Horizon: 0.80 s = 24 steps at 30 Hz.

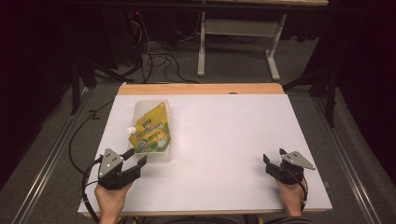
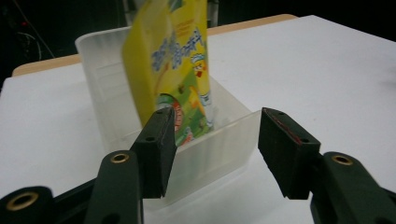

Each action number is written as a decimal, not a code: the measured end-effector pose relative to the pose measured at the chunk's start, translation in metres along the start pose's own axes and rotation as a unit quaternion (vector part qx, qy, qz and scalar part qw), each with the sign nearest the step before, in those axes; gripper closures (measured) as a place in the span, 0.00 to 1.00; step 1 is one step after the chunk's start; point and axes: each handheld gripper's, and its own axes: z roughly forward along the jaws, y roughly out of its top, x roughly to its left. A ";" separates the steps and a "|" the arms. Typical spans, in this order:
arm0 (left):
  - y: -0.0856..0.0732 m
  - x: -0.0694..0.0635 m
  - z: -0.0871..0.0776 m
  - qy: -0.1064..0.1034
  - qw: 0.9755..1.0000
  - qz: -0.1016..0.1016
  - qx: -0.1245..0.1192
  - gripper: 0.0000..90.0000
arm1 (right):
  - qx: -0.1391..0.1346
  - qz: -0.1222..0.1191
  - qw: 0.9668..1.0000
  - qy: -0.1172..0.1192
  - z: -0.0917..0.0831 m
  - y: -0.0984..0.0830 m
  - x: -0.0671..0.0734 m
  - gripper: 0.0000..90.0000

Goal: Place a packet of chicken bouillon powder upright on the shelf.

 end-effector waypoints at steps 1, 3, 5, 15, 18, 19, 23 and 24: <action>0.000 -0.002 0.000 -0.004 1.000 0.002 0.000 0.51 | 0.000 0.000 1.000 0.000 0.000 0.000 0.000 0.35; 0.001 -0.005 0.003 -0.012 1.000 0.005 0.002 0.51 | 0.000 -0.001 1.000 0.000 0.000 0.000 0.000 0.35; 0.003 -0.008 0.006 -0.018 1.000 0.011 0.005 0.51 | 0.001 -0.001 1.000 0.000 0.000 0.000 0.000 0.35; 0.004 -0.023 0.019 -0.048 0.998 0.024 0.019 0.50 | -0.001 0.000 1.000 0.000 0.000 0.000 0.000 0.35; 0.004 -0.026 0.025 -0.055 0.998 0.030 0.029 0.50 | 0.000 -0.002 1.000 0.000 0.000 0.000 0.000 0.35; 0.004 -0.029 0.028 -0.061 0.997 0.035 0.034 0.50 | 0.000 -0.002 1.000 0.000 0.000 0.000 0.000 0.35; 0.004 -0.035 0.033 -0.071 0.996 0.041 0.037 0.50 | 0.000 -0.001 1.000 0.000 0.000 0.000 0.000 0.35; 0.004 -0.035 0.033 -0.071 0.996 0.041 0.037 0.50 | 0.000 -0.001 1.000 0.000 0.000 0.000 0.000 0.35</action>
